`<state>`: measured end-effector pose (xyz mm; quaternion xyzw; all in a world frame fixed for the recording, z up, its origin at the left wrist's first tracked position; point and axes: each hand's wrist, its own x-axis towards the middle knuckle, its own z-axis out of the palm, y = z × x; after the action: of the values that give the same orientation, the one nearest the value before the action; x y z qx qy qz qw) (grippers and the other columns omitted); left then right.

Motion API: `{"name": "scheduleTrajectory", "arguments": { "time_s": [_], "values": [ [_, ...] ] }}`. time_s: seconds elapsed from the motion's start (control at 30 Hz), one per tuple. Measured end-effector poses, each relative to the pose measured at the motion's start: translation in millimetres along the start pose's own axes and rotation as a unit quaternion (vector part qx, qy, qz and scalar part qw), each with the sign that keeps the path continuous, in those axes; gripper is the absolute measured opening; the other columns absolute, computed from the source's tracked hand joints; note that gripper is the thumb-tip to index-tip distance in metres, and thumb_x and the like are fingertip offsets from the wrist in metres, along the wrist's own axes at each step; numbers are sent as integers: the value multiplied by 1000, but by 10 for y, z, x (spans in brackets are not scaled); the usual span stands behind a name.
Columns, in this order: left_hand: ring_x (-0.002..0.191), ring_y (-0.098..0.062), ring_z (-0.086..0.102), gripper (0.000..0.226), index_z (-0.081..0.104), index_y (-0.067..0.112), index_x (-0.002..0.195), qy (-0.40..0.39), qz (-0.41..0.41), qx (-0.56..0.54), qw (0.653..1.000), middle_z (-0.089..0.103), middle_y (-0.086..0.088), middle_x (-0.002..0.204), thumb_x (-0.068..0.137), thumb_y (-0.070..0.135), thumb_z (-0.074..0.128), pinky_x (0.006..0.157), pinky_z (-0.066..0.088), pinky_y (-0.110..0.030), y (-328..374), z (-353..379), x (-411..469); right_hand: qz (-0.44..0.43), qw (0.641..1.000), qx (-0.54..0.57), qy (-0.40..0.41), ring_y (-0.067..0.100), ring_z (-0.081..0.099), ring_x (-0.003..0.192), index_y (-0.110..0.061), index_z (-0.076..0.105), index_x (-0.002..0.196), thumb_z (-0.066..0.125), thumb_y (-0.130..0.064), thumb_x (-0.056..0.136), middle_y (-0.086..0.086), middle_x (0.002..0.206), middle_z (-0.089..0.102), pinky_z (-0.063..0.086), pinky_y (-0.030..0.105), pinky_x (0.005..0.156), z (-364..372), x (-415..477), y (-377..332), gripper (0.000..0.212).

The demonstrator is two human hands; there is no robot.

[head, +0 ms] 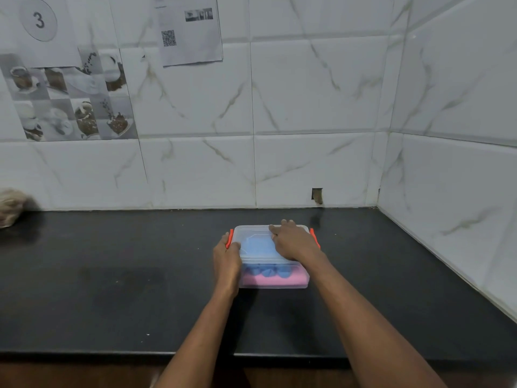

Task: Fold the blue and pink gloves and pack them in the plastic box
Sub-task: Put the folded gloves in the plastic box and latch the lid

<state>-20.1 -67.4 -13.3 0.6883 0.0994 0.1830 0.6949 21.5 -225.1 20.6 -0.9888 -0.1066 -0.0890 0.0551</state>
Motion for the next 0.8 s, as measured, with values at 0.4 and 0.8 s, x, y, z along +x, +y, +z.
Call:
{"name": "scheduleTrajectory", "arguments": {
  "time_s": [0.4,0.8],
  "values": [
    [135,-24,44,58,22,27,155,-6,43,78,996,40,-2,154,101,31,42,108,36,-38,-13,-55,-51,7,974,124,190,27,51,127,-15,56,132,41,-21,99,8,135,59,43,41,105,-118,-317,-93,37],
    [94,-21,65,50,62,28,130,-129,186,214,950,67,-3,117,83,26,77,86,53,-32,-115,-432,-236,54,957,263,112,25,33,144,-33,47,142,62,-36,93,11,155,37,31,38,117,10,-1205,405,52]
  ]
}}
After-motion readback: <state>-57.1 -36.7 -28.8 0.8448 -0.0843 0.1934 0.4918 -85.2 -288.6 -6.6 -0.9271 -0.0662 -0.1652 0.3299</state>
